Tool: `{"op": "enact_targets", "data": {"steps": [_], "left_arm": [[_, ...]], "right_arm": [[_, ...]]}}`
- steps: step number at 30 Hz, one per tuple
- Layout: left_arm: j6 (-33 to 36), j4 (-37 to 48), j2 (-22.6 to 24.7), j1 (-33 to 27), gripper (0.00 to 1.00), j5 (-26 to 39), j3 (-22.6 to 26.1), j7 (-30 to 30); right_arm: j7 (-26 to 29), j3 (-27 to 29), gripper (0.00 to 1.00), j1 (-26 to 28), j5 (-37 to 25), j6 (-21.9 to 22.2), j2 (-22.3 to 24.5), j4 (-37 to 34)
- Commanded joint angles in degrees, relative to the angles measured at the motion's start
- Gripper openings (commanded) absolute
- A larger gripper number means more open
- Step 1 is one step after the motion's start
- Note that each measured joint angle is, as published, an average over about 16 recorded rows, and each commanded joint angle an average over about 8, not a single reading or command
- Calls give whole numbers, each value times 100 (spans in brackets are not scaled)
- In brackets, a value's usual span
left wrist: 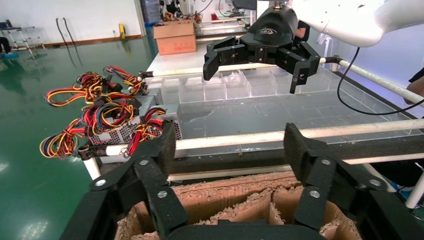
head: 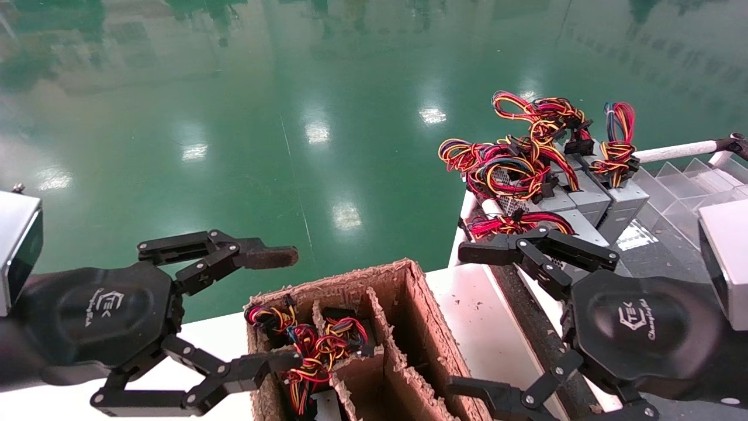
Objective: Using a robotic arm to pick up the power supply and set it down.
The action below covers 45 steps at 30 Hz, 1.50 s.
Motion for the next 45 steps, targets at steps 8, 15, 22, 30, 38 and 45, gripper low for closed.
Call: {"op": "enact_targets", "data": {"steps": [8,15,22,30,38,45], "left_arm": [[0,0,0,0,0,0,0,0],[0,0,0,0,0,0,0,0],[0,1,0,0,0,0,0,0],[1,4,0,-2,0,-1,2,2],[1,4,0,-3,57,-2,4,3],[1,4,-1,-3,100,-3,6,4]], "right_arm": [[0,0,100,0,0,0,0,0],[0,0,100,0,0,0,0,0],[19,-13,100,-6,-20,22,-3,-16],[202,-197,100,81,-297,142,-111,-147],[611,-771,100,555,-1264,315,-516,-457],[849,-1485,99,1164,-2456,461,-1303,-980]]}}
